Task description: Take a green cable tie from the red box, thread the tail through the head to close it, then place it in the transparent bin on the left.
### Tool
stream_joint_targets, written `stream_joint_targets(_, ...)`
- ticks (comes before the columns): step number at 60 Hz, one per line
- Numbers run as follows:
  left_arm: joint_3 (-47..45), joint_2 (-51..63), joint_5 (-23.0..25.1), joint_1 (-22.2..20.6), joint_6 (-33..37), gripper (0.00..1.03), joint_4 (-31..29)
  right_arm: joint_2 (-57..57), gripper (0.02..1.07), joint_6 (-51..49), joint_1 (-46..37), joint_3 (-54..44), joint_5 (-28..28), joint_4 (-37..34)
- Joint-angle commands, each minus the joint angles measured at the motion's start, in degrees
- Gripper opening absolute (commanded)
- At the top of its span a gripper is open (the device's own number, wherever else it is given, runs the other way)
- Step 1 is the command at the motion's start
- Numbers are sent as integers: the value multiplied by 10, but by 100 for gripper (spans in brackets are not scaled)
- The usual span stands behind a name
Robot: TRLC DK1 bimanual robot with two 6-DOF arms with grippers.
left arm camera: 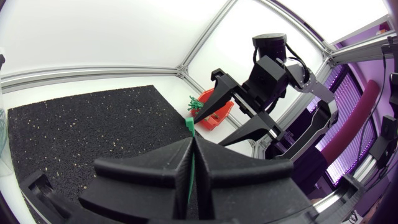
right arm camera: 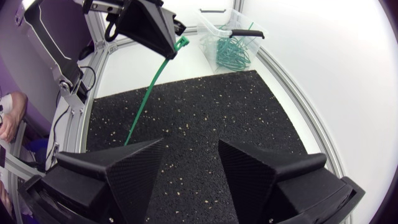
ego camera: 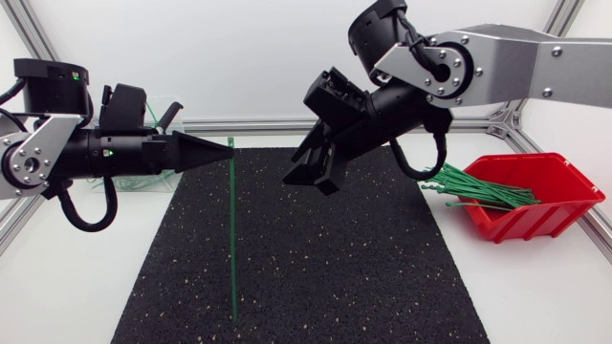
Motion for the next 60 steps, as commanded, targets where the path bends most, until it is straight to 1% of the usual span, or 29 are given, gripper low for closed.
stream_joint_targets(1,29,29,1,5,39,4,-18,13,70,-53,6,-16,32,-15)
stream_joint_targets(4,38,43,1,7,49,4,-26,14,70,-78,12,-17,69,-15)
stream_joint_targets(7,46,55,2,7,57,4,-34,14,70,-93,17,-15,88,-16)
stream_joint_targets(15,72,85,2,12,91,4,-69,15,70,-134,46,-13,159,-15)
stream_joint_targets(19,83,101,1,17,100,4,-77,20,70,-144,65,-13,205,1)
stream_joint_targets(24,96,120,2,26,104,4,-81,28,70,-150,84,-6,238,12)
stream_joint_targets(29,109,141,2,31,112,4,-93,32,70,-173,102,-6,258,26)
stream_joint_targets(32,120,156,3,34,119,4,-104,33,70,-192,116,-13,283,46)
stream_joint_targets(36,138,173,4,34,138,4,-133,28,70,-220,132,-26,301,76)
stream_joint_targets(40,155,187,5,32,162,4,-162,28,70,-256,154,-38,332,100)
stream_joint_targets(48,174,209,8,31,162,3,-169,28,70,-304,189,-70,370,156)
stream_joint_targets(51,185,218,8,28,163,3,-176,29,70,-325,202,-88,388,188)
stream_joint_targets(57,201,231,8,28,162,3,-185,36,70,-365,218,-113,403,230)
stream_joint_targets(60,213,239,10,27,163,3,-202,42,70,-385,221,-123,408,253)
